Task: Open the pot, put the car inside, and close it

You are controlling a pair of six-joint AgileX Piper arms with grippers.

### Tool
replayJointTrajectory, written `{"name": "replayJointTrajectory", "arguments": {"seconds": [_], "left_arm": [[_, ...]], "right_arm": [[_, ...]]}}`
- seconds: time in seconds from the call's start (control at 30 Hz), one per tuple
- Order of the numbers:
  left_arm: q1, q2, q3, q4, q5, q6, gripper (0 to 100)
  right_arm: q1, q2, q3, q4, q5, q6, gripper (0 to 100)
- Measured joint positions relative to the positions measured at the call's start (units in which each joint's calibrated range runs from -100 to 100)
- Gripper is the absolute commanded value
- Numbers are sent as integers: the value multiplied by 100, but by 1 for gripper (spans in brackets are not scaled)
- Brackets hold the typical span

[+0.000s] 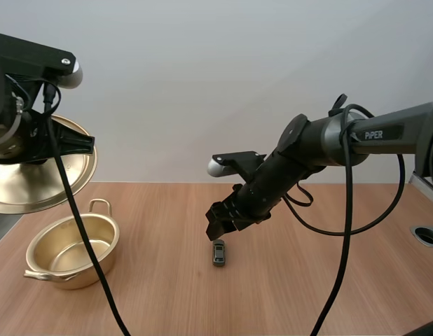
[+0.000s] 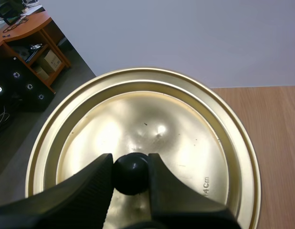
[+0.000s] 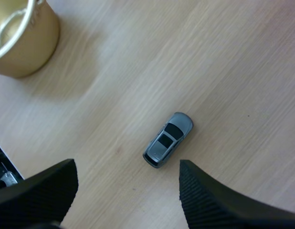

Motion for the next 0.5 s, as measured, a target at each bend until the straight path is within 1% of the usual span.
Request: {"name": "replayJointTrajectory", "arguments": {"seconds": [0.2, 0.3, 0.4, 0.5], "left_arm": [[0, 0, 0, 0, 66, 0, 0], [0, 0, 0, 0, 85, 0, 0], [0, 0, 0, 0, 85, 0, 0], [0, 0, 0, 0, 85, 0, 0]], "right_arm": [[446, 316, 0, -1006, -1067, 756, 100], [586, 502, 0, -1482, -1361, 1031, 100], [632, 670, 0, -1732, -1433, 1085, 100], [638, 862, 0, -1721, -1522, 1085, 100]]}}
